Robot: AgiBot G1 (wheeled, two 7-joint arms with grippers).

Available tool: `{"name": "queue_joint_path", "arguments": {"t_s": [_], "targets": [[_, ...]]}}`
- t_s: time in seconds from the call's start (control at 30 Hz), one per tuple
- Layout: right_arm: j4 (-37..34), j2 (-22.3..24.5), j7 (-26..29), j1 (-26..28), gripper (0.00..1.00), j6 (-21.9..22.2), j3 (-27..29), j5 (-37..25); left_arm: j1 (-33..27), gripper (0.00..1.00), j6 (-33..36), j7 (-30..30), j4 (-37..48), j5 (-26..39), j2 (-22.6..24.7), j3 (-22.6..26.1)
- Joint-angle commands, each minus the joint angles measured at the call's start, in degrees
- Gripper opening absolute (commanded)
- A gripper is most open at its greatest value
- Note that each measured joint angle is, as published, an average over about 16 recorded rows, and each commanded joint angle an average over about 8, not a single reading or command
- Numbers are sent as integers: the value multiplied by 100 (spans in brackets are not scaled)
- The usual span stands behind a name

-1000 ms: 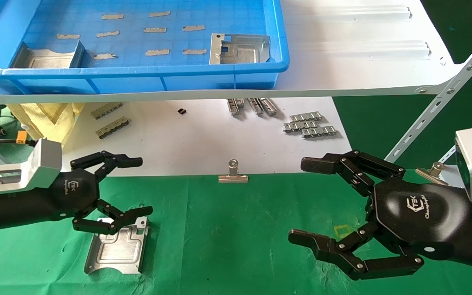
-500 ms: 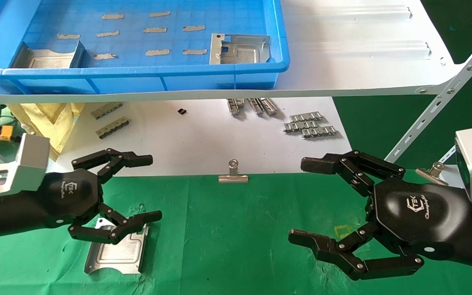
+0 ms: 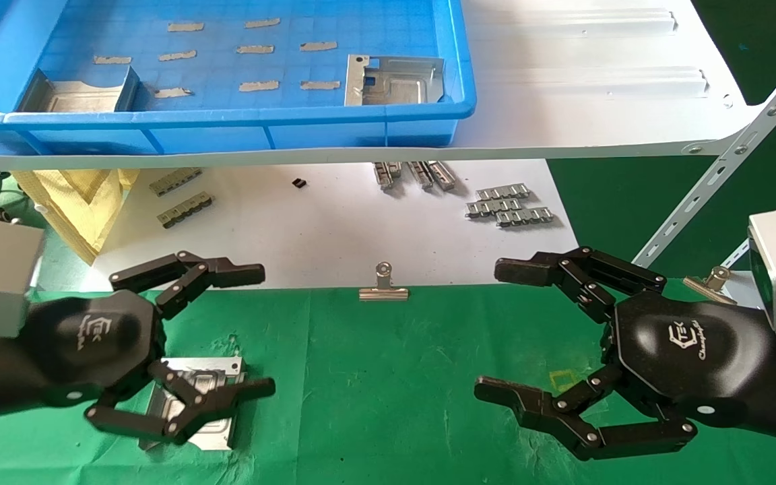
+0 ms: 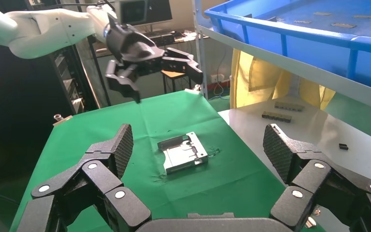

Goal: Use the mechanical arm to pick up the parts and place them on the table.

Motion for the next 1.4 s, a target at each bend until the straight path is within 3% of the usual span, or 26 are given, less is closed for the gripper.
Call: {"name": "queue_joint_path", "arguments": {"t_s": [0.03, 0.57, 1.4], "targets": [[0, 0, 0, 0, 100, 0, 0, 0, 107, 100, -21, -141, -220, -43, -41, -111], [-2, 0, 0, -1, 100, 2, 0, 1, 717, 100, -134, -896, -1473, -296, -276, -740], [-2, 0, 0, -1, 100, 2, 0, 1, 621, 100, -123, -808, -1274, -252, -242, -642]]}}
